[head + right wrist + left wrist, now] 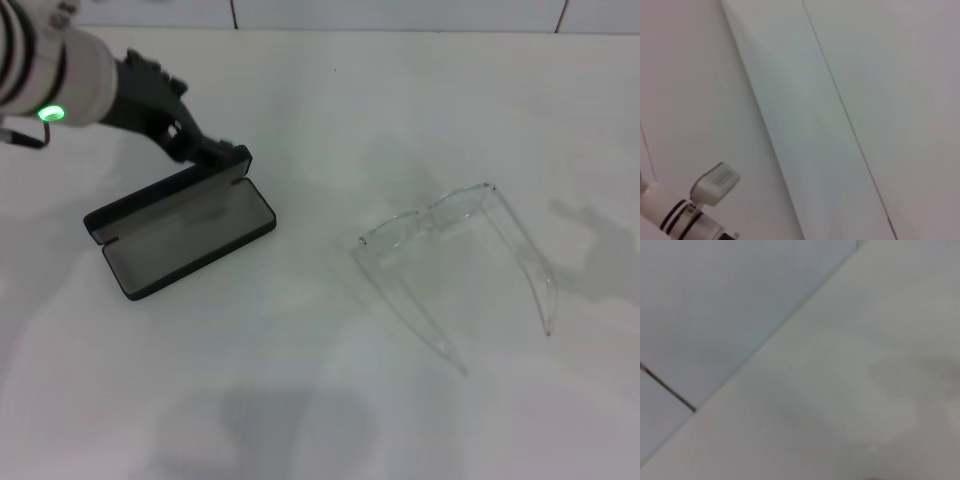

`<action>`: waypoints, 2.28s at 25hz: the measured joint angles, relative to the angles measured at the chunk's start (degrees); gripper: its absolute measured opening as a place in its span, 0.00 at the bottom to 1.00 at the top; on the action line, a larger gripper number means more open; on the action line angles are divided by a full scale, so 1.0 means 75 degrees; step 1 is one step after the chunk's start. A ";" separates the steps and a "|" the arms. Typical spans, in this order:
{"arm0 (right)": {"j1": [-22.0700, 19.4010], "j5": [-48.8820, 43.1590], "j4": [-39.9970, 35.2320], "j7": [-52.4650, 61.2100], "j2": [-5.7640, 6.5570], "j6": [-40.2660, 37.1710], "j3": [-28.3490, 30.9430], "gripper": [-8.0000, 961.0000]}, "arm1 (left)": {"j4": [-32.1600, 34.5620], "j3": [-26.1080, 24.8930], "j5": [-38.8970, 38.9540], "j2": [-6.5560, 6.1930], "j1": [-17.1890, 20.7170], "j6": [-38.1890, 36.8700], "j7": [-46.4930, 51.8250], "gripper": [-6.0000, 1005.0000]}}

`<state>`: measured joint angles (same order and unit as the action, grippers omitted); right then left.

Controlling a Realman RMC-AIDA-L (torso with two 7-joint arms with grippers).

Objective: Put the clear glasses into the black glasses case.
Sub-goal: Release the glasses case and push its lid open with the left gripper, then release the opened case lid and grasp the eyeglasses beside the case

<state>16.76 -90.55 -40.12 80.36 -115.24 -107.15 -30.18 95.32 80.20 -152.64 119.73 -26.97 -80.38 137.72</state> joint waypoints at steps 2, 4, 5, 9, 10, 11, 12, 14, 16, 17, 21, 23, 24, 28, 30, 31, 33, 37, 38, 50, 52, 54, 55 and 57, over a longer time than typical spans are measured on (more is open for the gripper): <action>0.0095 -0.0040 0.0005 -0.0051 0.0001 0.0013 -0.0038 0.91 | -0.0144 0.0260 -0.0339 0.0000 -0.0071 -0.0009 0.0238 0.85; 0.0169 -0.0062 0.0006 -0.0081 0.0002 0.0016 -0.0053 0.91 | -0.0292 0.0389 -0.0495 0.0000 -0.0150 -0.0049 0.0366 0.84; 0.0199 -0.0068 0.0006 -0.0083 0.0002 0.0016 -0.0057 0.91 | -0.0376 0.0431 -0.0543 0.0000 -0.0199 -0.0088 0.0414 0.84; 0.0234 -0.0085 0.0019 -0.0108 0.0001 0.0020 -0.0111 0.91 | -0.0798 0.0536 -0.0801 -0.0003 -0.0395 -0.0176 0.0470 0.83; 0.0233 -0.0087 0.0038 -0.0127 -0.0004 0.0023 -0.0131 0.91 | -0.0949 0.0540 -0.0924 -0.0003 -0.0448 -0.0182 0.0472 0.82; 0.0230 -0.0087 0.0077 -0.0159 -0.0006 0.0023 -0.0135 0.91 | -0.1043 0.0541 -0.0990 -0.0003 -0.0487 -0.0194 0.0474 0.82; 0.0226 -0.0085 0.0114 -0.0184 -0.0007 0.0017 -0.0135 0.91 | -0.1043 0.0541 -0.0990 -0.0003 -0.0487 -0.0194 0.0474 0.82; 0.0209 -0.0073 0.0221 -0.0243 -0.0002 -0.0006 -0.0119 0.91 | -0.1351 0.0545 -0.1100 -0.0003 -0.0664 -0.0247 0.0536 0.81; 0.0197 -0.0066 0.0264 -0.0265 0.0002 -0.0016 -0.0110 0.91 | -0.1439 0.0546 -0.1192 -0.0003 -0.0736 -0.0256 0.0612 0.80; 0.0189 -0.0063 0.0275 -0.0268 0.0002 -0.0019 -0.0113 0.91 | -0.1505 0.0548 -0.1241 -0.0005 -0.0787 -0.0268 0.0651 0.80; 0.0177 -0.0061 0.0296 -0.0272 0.0002 -0.0014 -0.0093 0.91 | -0.1668 0.0554 -0.1291 -0.0025 -0.0905 -0.0332 0.0687 0.79; 0.0193 -0.0062 0.0298 -0.0273 0.0003 0.0018 -0.0090 0.91 | -0.1675 0.0564 -0.1294 -0.0028 -0.0911 -0.0411 0.0650 0.77; 0.0203 -0.0064 0.0299 -0.0273 0.0003 0.0038 -0.0094 0.91 | -0.1671 0.0567 -0.1294 -0.0029 -0.0919 -0.0474 0.0637 0.75; 0.0248 -0.0077 0.0279 -0.0274 0.0001 0.0123 -0.0135 0.91 | -0.1624 0.0567 -0.1298 -0.0037 -0.0953 -0.0597 0.0638 0.67; 0.0269 -0.0080 0.0250 -0.0275 -0.0003 0.0133 -0.0136 0.91 | -0.1613 0.0576 -0.1301 -0.0035 -0.0956 -0.0605 0.0638 0.63; 0.0292 -0.0085 0.0234 -0.0281 -0.0006 0.0134 -0.0137 0.91 | -0.1612 0.0581 -0.1301 -0.0035 -0.0956 -0.0607 0.0637 0.59; 0.0374 -0.0191 0.0197 -0.0333 -0.0006 0.0143 -0.0144 0.91 | -0.1612 0.0617 -0.1304 -0.0034 -0.0952 -0.0618 0.0627 0.51; 0.0601 -0.0738 -0.0233 -0.0427 -0.0014 0.0268 -0.0281 0.91 | -0.1603 0.0697 -0.1314 -0.0051 -0.1026 -0.0724 0.0600 0.35; 0.0665 -0.0845 -0.0412 -0.0392 -0.0020 0.0327 -0.0407 0.90 | -0.1601 0.0701 -0.1313 -0.0057 -0.1061 -0.0763 0.0597 0.32; 0.1994 -0.3332 -0.3484 0.1274 0.0025 0.1545 -0.2999 0.89 | -0.0843 0.0701 -0.1303 -0.0074 -0.0891 -0.0952 0.0585 0.22; 0.2371 -0.3968 -0.3717 0.1454 0.0019 0.1571 -0.3105 0.89 | -0.0430 0.0690 -0.1303 -0.0074 -0.0798 -0.0995 0.0586 0.22; 0.2729 -0.4558 -0.3839 0.1599 0.0020 0.1581 -0.3188 0.89 | -0.0082 0.0688 -0.1303 -0.0073 -0.0743 -0.1098 0.0585 0.22; 0.2892 -0.4849 -0.3871 0.1649 0.0019 0.1574 -0.3230 0.89 | 0.0057 0.0688 -0.1299 -0.0074 -0.0731 -0.1181 0.0585 0.22; 0.3294 -0.5511 -0.3891 0.1756 0.0035 0.1555 -0.3425 0.89 | 0.0226 0.0687 -0.1297 -0.0078 -0.0733 -0.1355 0.0514 0.22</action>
<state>41.47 -131.88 -69.30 93.53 -114.98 -95.49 -55.86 97.02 85.35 -162.37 119.15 -32.46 -90.54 141.57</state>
